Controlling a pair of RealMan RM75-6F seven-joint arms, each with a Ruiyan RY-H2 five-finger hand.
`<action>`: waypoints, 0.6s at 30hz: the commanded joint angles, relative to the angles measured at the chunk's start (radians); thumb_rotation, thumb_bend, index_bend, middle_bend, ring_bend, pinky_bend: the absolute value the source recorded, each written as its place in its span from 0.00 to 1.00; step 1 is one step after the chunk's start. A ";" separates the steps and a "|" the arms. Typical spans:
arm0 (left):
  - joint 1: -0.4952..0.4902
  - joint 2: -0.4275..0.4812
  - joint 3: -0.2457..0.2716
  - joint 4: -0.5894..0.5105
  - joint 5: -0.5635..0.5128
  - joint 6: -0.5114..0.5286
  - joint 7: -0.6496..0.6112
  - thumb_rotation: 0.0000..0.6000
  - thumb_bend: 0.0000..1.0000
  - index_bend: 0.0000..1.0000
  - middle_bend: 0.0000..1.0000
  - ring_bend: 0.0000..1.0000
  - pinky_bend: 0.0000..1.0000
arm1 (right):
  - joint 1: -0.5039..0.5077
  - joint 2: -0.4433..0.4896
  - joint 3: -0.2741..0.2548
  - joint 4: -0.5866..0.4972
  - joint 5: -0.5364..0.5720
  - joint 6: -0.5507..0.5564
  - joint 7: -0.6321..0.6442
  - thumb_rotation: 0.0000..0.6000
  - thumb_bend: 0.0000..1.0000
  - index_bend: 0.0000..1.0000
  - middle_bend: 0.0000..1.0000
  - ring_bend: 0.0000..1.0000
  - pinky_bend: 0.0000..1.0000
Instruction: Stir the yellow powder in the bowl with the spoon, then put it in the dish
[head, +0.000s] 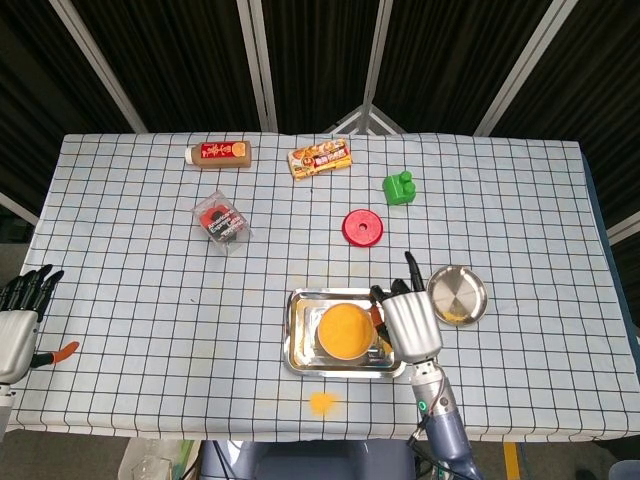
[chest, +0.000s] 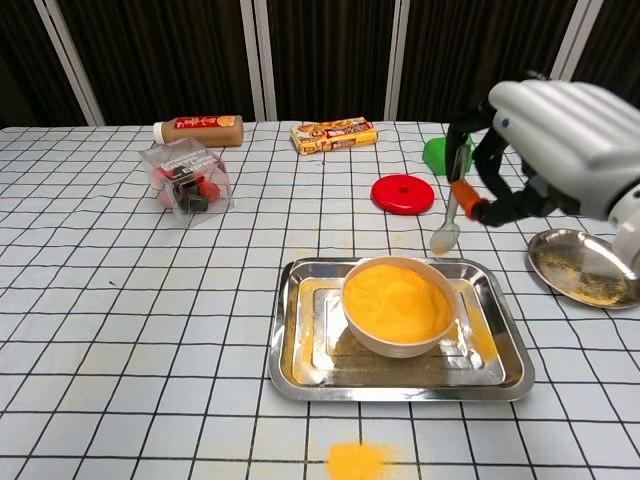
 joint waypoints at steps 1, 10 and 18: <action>-0.001 -0.001 0.000 0.001 0.000 -0.001 0.001 1.00 0.00 0.00 0.00 0.00 0.00 | -0.004 0.042 0.048 0.010 0.007 0.028 0.043 1.00 0.76 0.93 0.81 0.49 0.00; -0.001 -0.004 -0.001 0.001 -0.001 0.001 0.009 1.00 0.00 0.00 0.00 0.00 0.00 | -0.045 0.138 0.104 0.099 0.100 0.038 0.174 1.00 0.76 0.93 0.81 0.49 0.00; 0.000 -0.009 0.002 0.002 -0.002 -0.001 0.023 1.00 0.00 0.00 0.00 0.00 0.00 | -0.058 0.122 0.074 0.203 0.135 0.018 0.270 1.00 0.76 0.93 0.81 0.49 0.00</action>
